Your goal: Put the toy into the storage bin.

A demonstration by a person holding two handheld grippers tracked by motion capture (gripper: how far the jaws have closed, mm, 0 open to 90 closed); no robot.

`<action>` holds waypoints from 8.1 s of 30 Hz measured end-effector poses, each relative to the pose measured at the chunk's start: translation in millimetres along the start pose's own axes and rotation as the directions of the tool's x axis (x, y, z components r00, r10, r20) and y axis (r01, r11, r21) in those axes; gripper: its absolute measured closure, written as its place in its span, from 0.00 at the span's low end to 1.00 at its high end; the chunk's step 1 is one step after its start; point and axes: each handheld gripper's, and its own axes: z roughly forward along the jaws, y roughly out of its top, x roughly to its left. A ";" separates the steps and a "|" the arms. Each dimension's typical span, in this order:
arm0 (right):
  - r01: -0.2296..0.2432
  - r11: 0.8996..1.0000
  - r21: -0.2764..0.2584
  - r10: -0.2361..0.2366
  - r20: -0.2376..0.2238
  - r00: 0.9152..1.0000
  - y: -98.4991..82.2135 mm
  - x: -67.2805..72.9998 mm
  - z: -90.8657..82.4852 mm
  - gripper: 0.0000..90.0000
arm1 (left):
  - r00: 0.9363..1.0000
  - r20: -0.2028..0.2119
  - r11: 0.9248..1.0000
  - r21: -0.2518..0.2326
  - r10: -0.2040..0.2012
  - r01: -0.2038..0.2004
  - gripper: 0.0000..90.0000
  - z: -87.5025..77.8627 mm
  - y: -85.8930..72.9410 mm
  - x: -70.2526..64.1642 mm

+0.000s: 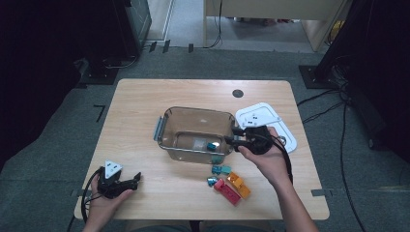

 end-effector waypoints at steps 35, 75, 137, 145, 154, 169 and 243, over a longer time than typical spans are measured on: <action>-0.113 0.993 0.029 0.113 0.004 0.994 -111.2 4.5 0.4 0.51 | 1.000 0.001 1.000 0.002 0.000 0.000 0.16 -0.1 0.0 0.0; -0.008 0.988 0.156 0.006 0.016 1.000 -132.4 28.0 29.8 0.67 | 1.000 0.001 1.000 0.002 0.001 -0.001 0.16 -0.1 0.0 -0.1; 0.009 0.993 0.115 -0.017 0.061 0.998 -23.4 -9.1 -34.6 0.67 | 1.000 0.001 1.000 0.001 0.000 0.000 0.16 0.0 0.0 -0.1; 0.048 0.995 0.089 -0.052 0.039 0.998 3.9 -2.1 -24.1 0.67 | 1.000 0.001 1.000 0.002 0.001 -0.001 0.16 -0.1 0.1 0.0; 0.085 0.992 0.095 -0.084 -0.012 0.996 24.8 12.9 7.3 0.67 | 1.000 0.001 1.000 -0.001 0.000 0.000 0.16 0.1 0.0 0.0; 0.077 0.985 0.154 -0.072 -0.043 0.997 31.7 16.7 57.5 0.67 | 1.000 0.003 1.000 0.001 0.000 0.000 0.16 -0.1 -0.1 0.0; -0.002 1.000 0.025 0.002 0.003 1.000 -21.6 -0.7 -42.8 0.59 | 1.000 0.001 1.000 0.003 0.003 -0.003 0.16 -0.2 0.0 0.1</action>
